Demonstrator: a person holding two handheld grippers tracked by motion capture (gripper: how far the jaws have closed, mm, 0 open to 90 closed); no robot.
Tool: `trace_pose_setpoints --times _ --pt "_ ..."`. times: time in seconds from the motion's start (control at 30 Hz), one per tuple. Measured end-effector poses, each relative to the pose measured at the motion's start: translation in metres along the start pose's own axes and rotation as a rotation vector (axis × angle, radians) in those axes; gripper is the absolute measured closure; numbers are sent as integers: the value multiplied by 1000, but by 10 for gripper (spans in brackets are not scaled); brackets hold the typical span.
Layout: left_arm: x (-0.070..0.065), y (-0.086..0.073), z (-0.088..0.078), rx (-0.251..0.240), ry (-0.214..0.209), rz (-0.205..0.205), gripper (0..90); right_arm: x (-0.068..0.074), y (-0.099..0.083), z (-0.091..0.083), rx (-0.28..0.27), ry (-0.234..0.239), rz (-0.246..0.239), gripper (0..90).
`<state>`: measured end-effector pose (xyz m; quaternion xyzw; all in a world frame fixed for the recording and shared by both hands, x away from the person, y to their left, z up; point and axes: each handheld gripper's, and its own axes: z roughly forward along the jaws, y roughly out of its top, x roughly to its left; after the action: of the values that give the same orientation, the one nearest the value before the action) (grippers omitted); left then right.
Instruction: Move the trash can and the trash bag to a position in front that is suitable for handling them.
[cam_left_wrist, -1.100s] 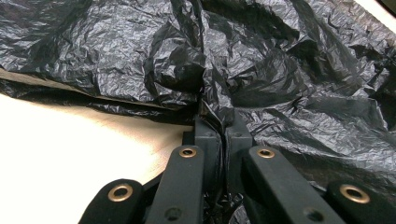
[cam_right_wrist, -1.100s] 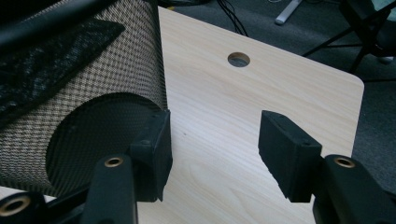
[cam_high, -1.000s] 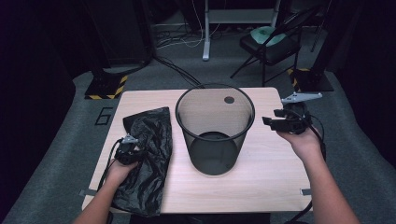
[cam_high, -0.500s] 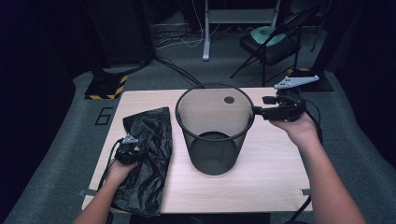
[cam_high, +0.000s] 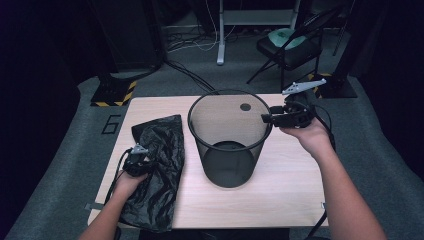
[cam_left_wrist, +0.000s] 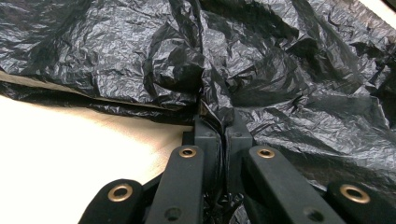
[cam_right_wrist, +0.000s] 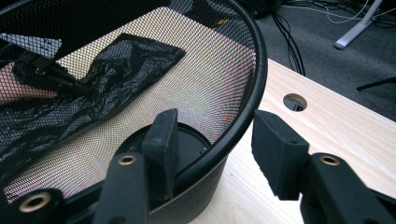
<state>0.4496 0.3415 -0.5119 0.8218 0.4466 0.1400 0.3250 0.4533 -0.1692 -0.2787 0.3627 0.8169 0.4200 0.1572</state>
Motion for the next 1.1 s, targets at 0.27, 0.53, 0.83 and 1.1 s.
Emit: trace_pose_setpoints --times 0.27,0.53,0.83,1.1 --pt "0 0 0 1 0 0 869 4 -4 -1 -37 21 20 530" --pt "0 0 0 2 1 0 869 20 -5 2 -62 29 -3 526" --pt "-1 0 -1 6 2 1 869 30 -4 1 -43 46 -35 526" --pt "0 0 -1 10 -9 -6 868 38 -1 0 -19 45 -79 526"
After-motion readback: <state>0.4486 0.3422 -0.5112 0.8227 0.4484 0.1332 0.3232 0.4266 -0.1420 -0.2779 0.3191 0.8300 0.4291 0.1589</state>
